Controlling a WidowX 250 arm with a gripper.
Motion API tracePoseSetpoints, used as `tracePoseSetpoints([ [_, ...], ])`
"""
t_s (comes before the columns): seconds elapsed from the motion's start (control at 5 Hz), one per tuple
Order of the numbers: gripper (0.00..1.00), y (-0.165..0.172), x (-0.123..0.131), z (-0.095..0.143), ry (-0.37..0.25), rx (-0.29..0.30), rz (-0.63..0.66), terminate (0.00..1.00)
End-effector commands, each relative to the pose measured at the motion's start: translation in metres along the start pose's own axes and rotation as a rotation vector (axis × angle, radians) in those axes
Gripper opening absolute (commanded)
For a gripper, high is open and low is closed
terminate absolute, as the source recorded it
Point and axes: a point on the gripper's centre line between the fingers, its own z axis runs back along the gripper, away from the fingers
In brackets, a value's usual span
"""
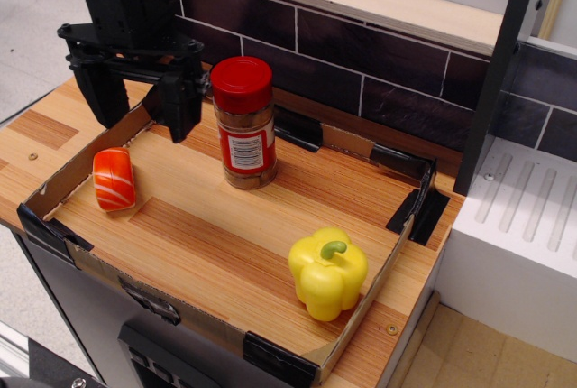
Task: Topple basil bottle
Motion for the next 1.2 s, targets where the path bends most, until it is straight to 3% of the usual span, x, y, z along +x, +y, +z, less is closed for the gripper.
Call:
tracePoseSetpoints([
  [0.0,1.00,-0.039,0.013,0.018,-0.088,-0.031,0.043,0.00],
  [0.2,1.00,-0.046,0.029,0.012,-0.152,-0.013,0.096,0.00],
  [0.8,1.00,-0.049,0.062,0.006,-0.208,0.032,0.211,0.00],
  [1.0,1.00,-0.047,0.075,0.004,-0.201,0.059,0.269,0.00],
])
